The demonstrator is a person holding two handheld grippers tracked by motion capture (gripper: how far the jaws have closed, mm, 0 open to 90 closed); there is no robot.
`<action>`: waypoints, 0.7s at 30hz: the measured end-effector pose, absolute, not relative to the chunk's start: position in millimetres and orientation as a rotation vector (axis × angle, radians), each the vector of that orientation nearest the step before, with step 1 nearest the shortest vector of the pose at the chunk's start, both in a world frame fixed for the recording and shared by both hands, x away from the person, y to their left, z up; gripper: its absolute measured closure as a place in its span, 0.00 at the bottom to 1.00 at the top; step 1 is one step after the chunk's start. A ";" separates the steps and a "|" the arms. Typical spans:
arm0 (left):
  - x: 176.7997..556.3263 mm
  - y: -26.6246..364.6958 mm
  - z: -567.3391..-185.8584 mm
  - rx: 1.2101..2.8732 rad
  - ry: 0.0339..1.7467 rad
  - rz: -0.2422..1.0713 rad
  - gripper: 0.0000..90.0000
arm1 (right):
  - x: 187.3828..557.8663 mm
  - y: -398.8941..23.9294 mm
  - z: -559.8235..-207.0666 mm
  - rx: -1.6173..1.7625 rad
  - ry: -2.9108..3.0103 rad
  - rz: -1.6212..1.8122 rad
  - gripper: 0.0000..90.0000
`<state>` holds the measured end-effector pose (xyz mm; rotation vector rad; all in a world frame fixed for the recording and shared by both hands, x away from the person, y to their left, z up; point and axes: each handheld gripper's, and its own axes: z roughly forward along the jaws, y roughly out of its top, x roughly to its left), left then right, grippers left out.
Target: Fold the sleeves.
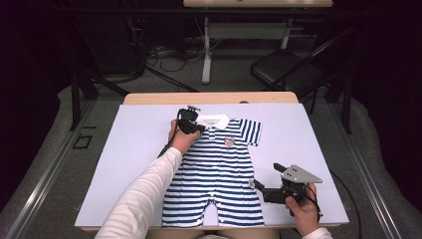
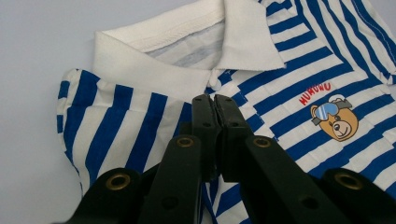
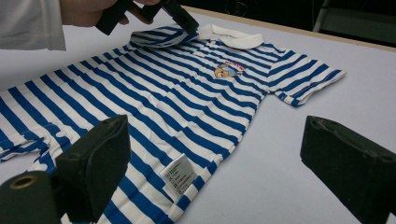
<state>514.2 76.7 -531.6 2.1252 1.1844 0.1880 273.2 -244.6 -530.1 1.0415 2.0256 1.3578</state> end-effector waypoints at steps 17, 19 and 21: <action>512.0 68.8 -540.4 2.161 1.165 0.166 0.97 | 273.3 -244.5 -530.1 1.040 2.027 1.358 0.09; 512.1 68.8 -540.8 2.159 1.165 0.162 0.96 | 273.3 -244.7 -530.0 1.042 2.028 1.358 0.09; 511.7 68.2 -541.0 2.159 1.165 0.165 0.95 | 273.3 -244.6 -530.0 1.041 2.026 1.359 0.09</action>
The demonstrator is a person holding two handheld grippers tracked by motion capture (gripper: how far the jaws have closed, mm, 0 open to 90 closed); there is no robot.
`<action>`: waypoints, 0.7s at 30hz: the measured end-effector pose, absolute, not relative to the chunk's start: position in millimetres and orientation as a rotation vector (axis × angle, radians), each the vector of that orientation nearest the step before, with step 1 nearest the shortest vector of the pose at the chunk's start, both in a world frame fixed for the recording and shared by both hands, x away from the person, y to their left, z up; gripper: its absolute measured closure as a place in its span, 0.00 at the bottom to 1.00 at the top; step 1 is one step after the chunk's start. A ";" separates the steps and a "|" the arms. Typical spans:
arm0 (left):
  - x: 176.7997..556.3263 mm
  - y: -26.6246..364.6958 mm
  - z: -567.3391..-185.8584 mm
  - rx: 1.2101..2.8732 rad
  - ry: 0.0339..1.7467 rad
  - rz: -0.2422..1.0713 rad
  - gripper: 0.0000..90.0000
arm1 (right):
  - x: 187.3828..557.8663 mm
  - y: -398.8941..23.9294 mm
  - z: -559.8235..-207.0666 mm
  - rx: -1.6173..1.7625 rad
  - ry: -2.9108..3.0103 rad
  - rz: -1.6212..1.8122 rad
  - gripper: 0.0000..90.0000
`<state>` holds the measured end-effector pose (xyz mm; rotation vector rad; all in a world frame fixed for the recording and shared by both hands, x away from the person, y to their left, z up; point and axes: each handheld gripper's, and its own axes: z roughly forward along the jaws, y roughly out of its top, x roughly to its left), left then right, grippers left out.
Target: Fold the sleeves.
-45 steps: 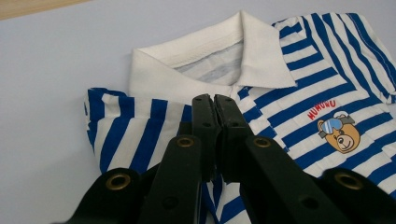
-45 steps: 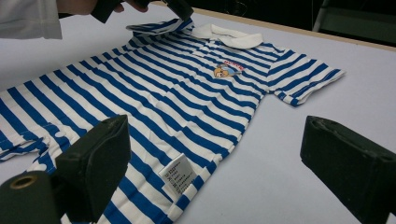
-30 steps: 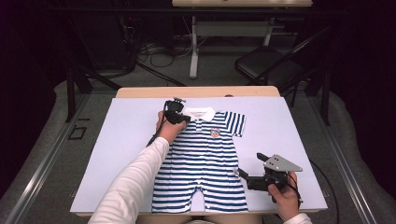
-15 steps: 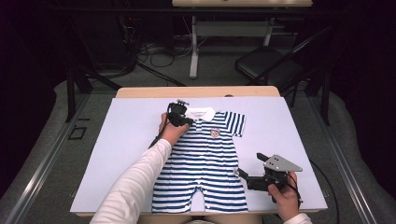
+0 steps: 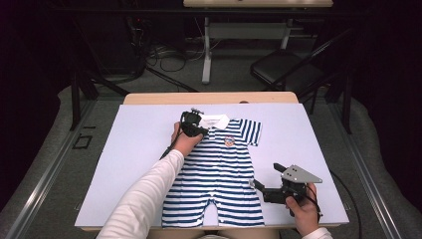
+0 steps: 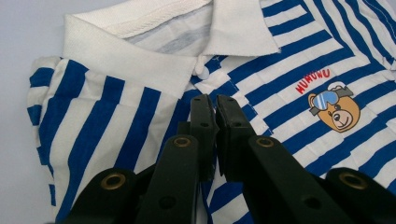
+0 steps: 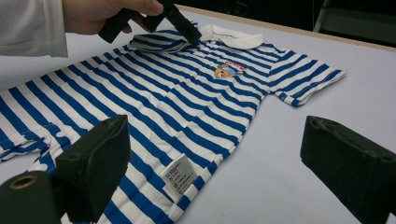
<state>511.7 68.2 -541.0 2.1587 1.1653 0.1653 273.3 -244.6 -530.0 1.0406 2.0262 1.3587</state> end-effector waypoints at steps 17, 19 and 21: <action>508.7 65.3 -537.4 2.107 1.143 0.158 0.76 | 273.3 -243.9 -530.3 1.046 2.027 1.357 0.09; 508.6 66.0 -536.2 2.098 1.139 0.166 0.72 | 273.4 -244.1 -530.3 1.046 2.027 1.356 0.09; 508.3 66.5 -534.7 2.085 1.144 0.181 0.68 | 273.3 -244.1 -530.3 1.050 2.027 1.356 0.09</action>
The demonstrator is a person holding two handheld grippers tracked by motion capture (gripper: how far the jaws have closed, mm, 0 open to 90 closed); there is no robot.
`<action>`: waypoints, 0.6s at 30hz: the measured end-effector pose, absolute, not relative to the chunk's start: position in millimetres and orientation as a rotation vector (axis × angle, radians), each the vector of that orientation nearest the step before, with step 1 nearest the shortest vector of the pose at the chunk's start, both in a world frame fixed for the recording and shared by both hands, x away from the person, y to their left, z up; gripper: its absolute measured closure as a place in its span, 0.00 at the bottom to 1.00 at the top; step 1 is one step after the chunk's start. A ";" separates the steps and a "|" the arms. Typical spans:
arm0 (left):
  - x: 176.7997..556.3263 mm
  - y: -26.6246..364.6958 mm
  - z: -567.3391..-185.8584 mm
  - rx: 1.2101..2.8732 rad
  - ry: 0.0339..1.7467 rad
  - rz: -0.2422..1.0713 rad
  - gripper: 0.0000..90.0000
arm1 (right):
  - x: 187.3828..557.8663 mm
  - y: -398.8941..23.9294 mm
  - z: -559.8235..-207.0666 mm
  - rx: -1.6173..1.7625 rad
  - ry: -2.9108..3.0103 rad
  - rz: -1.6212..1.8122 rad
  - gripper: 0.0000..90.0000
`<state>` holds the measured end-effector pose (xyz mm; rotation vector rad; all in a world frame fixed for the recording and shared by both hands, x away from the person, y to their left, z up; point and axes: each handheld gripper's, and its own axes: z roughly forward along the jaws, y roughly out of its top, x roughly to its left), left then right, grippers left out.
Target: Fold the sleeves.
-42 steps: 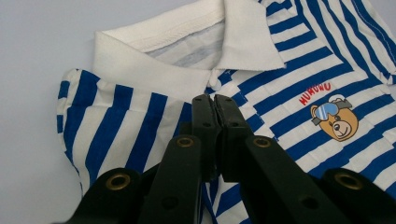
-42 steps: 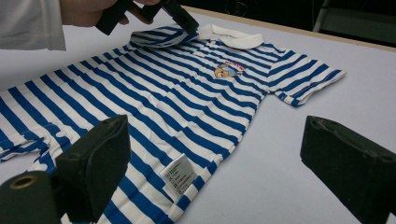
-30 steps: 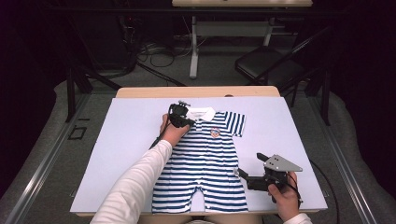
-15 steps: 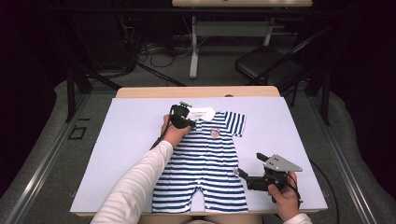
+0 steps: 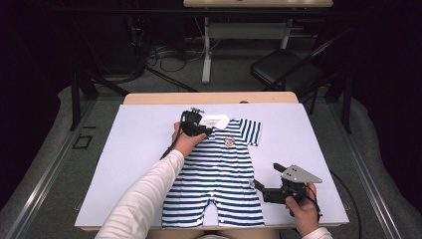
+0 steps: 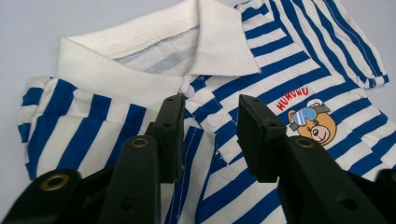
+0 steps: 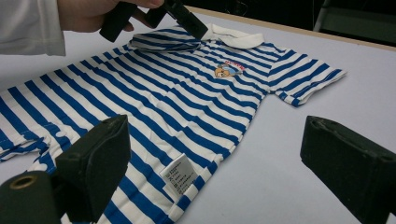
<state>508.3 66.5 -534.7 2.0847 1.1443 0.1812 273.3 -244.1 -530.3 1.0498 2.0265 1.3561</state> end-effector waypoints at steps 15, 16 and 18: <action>509.9 84.0 -517.9 2.034 1.165 0.257 0.51 | 273.7 -244.4 -530.7 1.045 2.025 1.353 0.09; 510.1 86.0 -516.5 2.025 1.178 0.257 0.51 | 273.7 -244.4 -530.7 1.047 2.025 1.353 0.09; 511.5 91.4 -514.1 2.008 1.191 0.255 0.51 | 273.7 -244.4 -530.8 1.047 2.026 1.352 0.09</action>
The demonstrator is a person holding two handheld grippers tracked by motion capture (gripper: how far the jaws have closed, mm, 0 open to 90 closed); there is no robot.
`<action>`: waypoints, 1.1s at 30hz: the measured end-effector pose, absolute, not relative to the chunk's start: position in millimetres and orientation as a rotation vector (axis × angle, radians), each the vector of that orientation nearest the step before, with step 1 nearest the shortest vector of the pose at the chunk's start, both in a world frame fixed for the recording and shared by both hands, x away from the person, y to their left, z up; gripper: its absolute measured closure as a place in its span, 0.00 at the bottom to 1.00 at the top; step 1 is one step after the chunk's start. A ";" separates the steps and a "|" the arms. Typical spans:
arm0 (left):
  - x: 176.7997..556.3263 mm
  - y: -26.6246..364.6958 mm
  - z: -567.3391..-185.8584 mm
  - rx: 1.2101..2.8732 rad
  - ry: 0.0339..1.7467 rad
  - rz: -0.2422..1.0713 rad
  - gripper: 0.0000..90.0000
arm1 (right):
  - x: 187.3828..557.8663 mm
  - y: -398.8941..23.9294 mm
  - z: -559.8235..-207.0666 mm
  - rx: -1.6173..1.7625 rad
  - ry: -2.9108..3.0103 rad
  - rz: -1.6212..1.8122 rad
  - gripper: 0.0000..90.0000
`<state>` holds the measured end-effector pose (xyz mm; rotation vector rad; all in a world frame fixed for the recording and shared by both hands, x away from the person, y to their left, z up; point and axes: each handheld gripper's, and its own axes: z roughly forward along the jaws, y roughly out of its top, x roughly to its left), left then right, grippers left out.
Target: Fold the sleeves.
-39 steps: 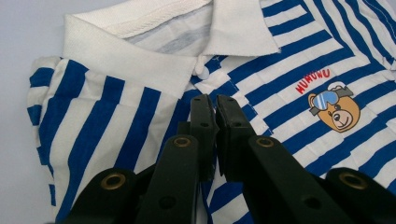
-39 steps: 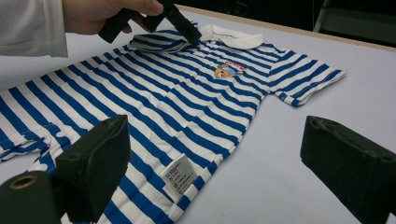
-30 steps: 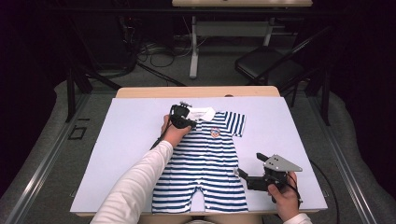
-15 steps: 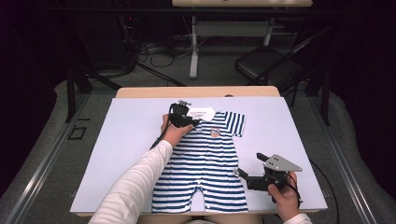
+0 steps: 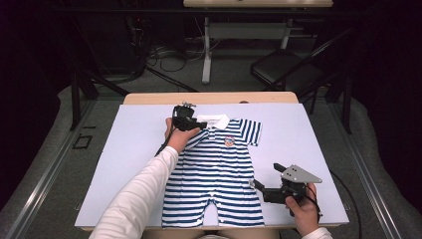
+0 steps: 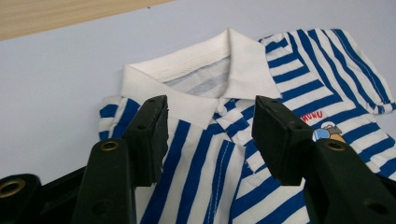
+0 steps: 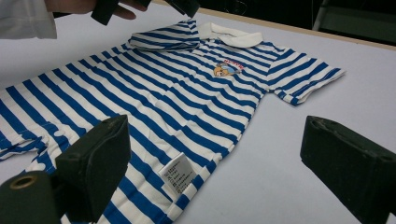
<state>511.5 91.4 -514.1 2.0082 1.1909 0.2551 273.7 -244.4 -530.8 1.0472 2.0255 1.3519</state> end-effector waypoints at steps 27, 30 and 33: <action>488.4 137.6 -502.3 1.896 1.152 0.264 0.36 | 277.1 -241.3 -533.7 1.068 2.041 1.321 0.09; 483.3 141.2 -502.1 1.879 1.139 0.261 0.29 | 278.0 -241.2 -534.1 1.079 2.036 1.317 0.09; 478.1 144.2 -503.1 1.870 1.123 0.268 0.25 | 278.8 -241.5 -534.0 1.091 2.032 1.309 0.09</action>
